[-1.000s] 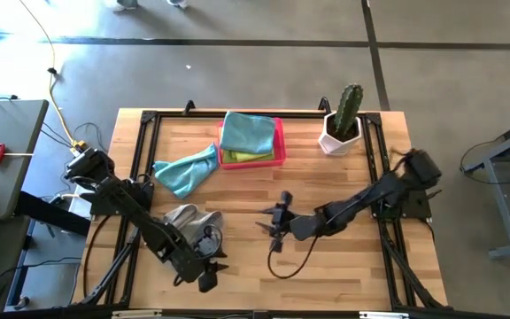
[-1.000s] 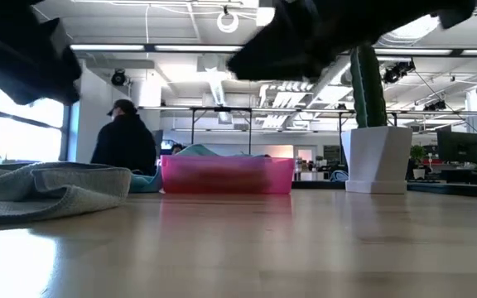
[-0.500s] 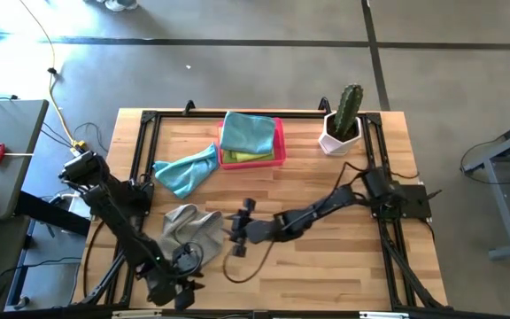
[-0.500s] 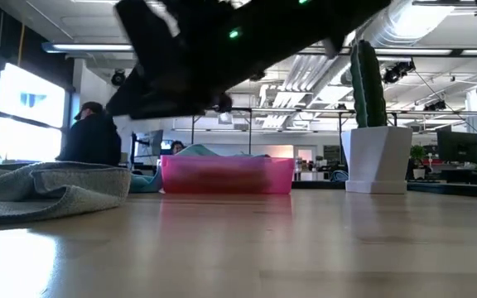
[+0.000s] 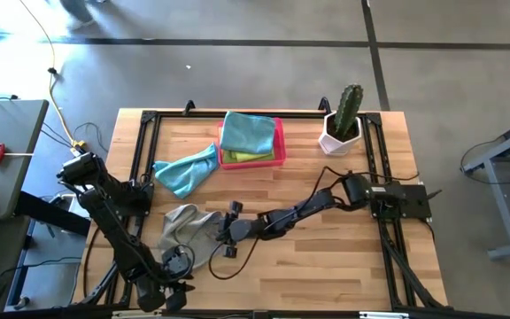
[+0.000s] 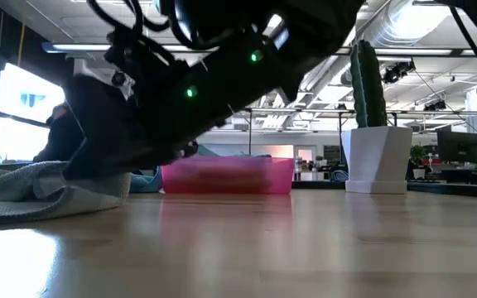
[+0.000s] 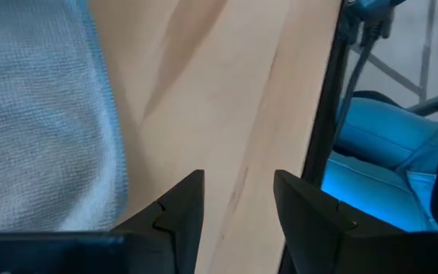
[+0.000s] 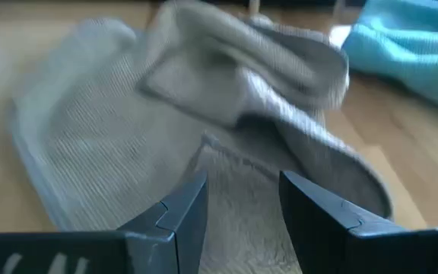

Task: Fold microfiber towels
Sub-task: Fold the gray microfiber cloth

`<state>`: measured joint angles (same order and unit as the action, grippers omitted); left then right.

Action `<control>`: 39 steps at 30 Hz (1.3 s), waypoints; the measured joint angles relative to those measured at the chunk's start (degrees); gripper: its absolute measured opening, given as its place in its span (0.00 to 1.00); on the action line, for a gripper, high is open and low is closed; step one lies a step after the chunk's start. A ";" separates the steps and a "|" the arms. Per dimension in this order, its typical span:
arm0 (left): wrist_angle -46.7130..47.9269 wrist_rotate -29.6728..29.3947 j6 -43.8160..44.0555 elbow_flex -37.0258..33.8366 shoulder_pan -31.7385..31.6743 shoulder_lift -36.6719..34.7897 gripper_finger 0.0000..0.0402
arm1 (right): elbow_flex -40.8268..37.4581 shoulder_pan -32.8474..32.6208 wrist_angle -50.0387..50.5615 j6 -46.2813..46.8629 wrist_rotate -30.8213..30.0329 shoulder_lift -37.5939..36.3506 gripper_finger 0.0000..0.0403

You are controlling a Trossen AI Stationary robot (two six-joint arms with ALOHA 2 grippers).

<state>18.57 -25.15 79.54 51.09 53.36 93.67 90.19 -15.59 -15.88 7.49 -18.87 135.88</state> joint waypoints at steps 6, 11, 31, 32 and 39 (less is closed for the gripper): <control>0.54 -0.02 0.01 0.00 -0.02 0.00 0.37 | -0.26 0.22 5.88 0.07 0.22 0.08 0.39; 0.94 -0.12 1.34 0.00 -0.02 0.00 0.37 | -0.15 0.24 10.23 0.18 0.28 -0.12 0.39; 1.80 -7.46 0.66 0.00 -0.11 0.02 0.37 | -0.68 -8.46 64.72 12.55 -4.57 -14.48 0.39; 1.80 -8.51 -0.13 0.00 -0.12 0.02 0.37 | -0.61 -9.51 66.65 13.54 -5.88 -15.57 0.39; 1.15 -15.54 -8.65 0.00 -2.43 0.02 0.37 | -0.48 -16.80 69.22 15.35 -17.20 -19.72 0.39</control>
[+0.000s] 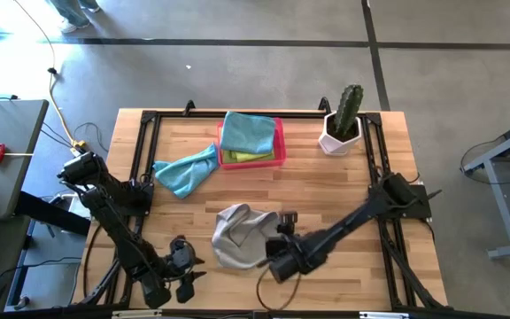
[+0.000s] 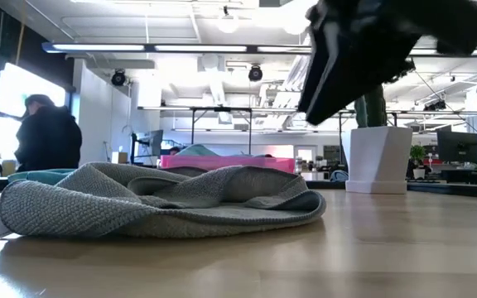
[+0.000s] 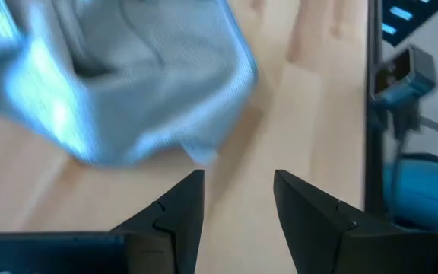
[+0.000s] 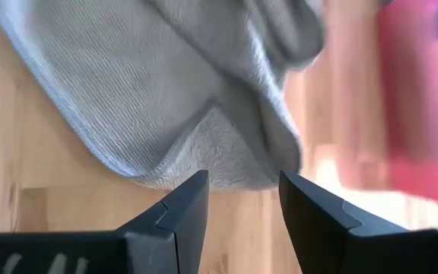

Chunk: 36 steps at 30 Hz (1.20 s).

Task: Fold microfiber towels
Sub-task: Fold the gray microfiber cloth

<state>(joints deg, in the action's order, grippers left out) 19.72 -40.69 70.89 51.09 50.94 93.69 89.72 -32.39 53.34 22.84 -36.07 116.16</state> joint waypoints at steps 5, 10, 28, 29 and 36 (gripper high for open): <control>-0.17 -0.88 -7.18 -0.02 -3.25 0.35 0.37 | -2.29 -2.65 2.47 4.54 -6.04 -0.09 0.39; -0.72 -0.17 -10.96 -0.02 -6.19 0.35 0.37 | -11.40 -2.79 0.65 14.39 -6.94 -2.61 0.39; -4.67 -2.03 -20.55 -0.02 -15.29 0.33 0.37 | -34.74 3.42 -58.25 7.22 3.61 -9.47 0.39; -4.63 -2.03 -20.54 -0.02 -15.42 0.33 0.37 | -34.44 3.71 -58.58 8.24 3.69 -9.47 0.39; -4.63 -1.99 -20.56 -0.02 -15.41 0.33 0.37 | -32.61 5.12 -60.96 19.67 4.22 -9.38 0.39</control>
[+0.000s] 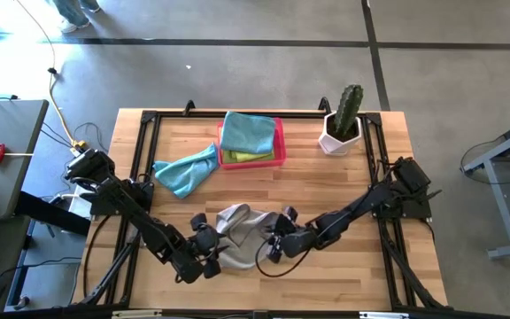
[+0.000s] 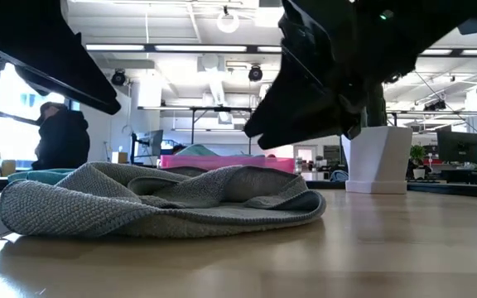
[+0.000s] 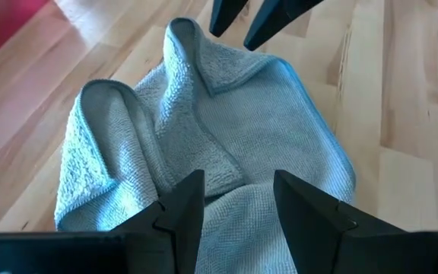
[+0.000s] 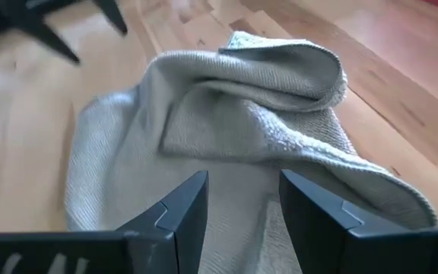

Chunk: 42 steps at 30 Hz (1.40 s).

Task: Fold microfiber towels
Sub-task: Fold the gray microfiber cloth

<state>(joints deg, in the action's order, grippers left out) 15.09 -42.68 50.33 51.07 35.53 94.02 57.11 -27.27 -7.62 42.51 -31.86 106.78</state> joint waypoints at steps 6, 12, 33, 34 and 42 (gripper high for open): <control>0.04 0.00 -2.36 0.02 0.00 -0.02 0.37 | 0.27 0.16 1.84 10.63 -0.22 0.04 0.39; 0.04 -0.04 -2.56 0.00 -0.04 -0.02 0.37 | 0.29 0.30 2.22 12.60 -4.46 0.09 0.39; 0.04 4.84 -1.82 0.01 -0.04 -0.04 0.37 | 6.26 2.38 16.16 -10.95 4.32 6.56 0.39; 0.05 5.17 -1.20 0.00 -0.01 -0.04 0.37 | 6.26 2.95 17.77 -12.46 4.99 6.56 0.39; 0.03 5.60 4.17 0.00 0.09 -0.04 0.37 | 6.59 8.08 30.25 -29.61 0.55 5.77 0.39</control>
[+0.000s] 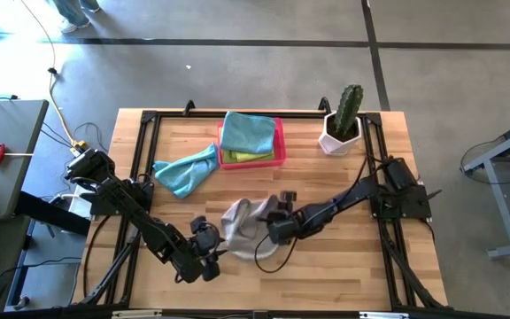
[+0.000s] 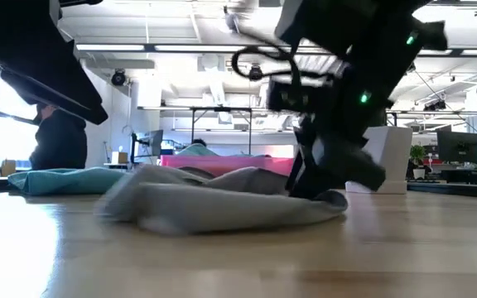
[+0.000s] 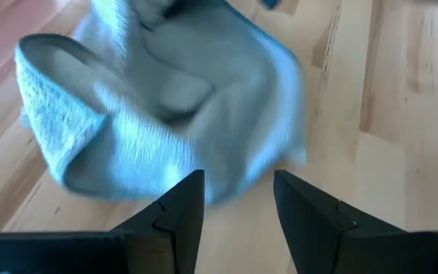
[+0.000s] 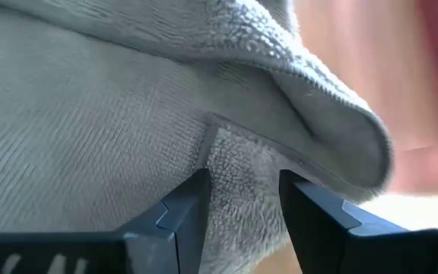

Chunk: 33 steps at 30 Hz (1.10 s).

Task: Fold microfiber towels
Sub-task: Fold the gray microfiber cloth

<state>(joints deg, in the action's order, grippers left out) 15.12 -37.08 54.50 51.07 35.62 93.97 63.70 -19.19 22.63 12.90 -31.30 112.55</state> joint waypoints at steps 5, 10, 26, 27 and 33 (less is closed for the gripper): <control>-0.03 -3.14 0.86 0.02 -0.77 0.00 0.37 | -0.46 2.43 -1.54 -11.24 -7.93 -0.12 0.39; -0.05 -5.79 -1.14 0.00 -1.80 0.00 0.37 | -0.40 1.20 2.66 -1.71 -3.60 -3.21 0.39; -9.12 -5.21 -17.20 0.07 -9.82 4.94 0.43 | -3.67 -0.74 -7.14 15.81 -6.30 -4.29 0.39; -8.54 -5.19 -17.22 -0.02 -10.16 5.00 0.44 | -3.67 0.43 -8.35 16.92 -5.84 -4.28 0.39; -8.79 -2.35 -17.22 0.01 -11.86 4.96 0.44 | -3.67 7.04 -10.49 20.75 2.03 -4.28 0.39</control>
<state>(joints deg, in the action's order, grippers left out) 6.33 -39.43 37.28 51.07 23.76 98.94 60.03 -12.15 12.14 33.65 -29.28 108.27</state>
